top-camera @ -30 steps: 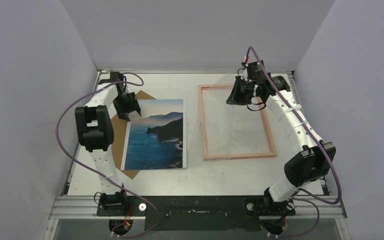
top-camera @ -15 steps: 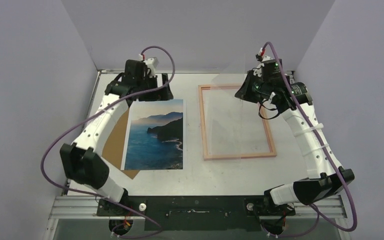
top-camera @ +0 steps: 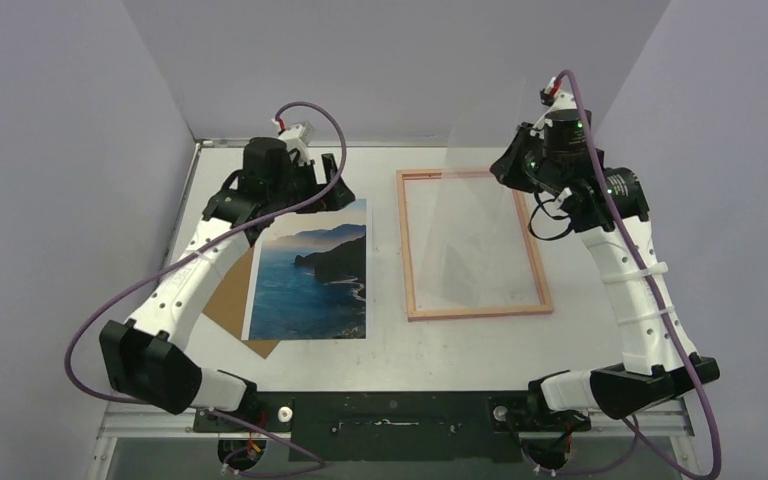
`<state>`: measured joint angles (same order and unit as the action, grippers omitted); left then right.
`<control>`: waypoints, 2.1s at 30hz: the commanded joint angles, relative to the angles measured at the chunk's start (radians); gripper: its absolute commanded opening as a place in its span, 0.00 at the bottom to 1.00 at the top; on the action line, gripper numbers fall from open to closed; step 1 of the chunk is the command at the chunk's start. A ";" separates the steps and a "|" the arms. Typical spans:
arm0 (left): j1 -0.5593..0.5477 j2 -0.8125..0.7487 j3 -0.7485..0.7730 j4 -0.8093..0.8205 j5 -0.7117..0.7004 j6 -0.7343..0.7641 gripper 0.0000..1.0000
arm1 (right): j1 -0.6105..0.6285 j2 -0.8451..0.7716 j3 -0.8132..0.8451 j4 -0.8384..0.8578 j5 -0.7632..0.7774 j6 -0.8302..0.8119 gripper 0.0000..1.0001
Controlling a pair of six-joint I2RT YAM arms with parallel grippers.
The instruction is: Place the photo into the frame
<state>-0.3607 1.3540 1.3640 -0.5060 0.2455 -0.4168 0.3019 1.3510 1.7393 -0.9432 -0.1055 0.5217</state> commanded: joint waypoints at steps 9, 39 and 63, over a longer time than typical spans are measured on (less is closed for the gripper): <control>-0.124 0.457 0.173 -0.047 -0.041 -0.194 0.70 | -0.030 -0.064 0.131 0.060 0.310 -0.093 0.00; -0.218 1.118 0.824 -0.338 -0.008 -0.168 0.46 | -0.037 -0.060 0.156 -0.017 0.352 -0.032 0.00; -0.025 1.057 0.837 -0.572 -0.001 0.190 0.08 | -0.040 0.044 0.105 -0.013 -0.154 0.147 0.00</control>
<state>-0.4133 2.4458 2.1582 -0.9874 0.1837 -0.3382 0.2672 1.4204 1.9007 -1.0332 -0.1669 0.6384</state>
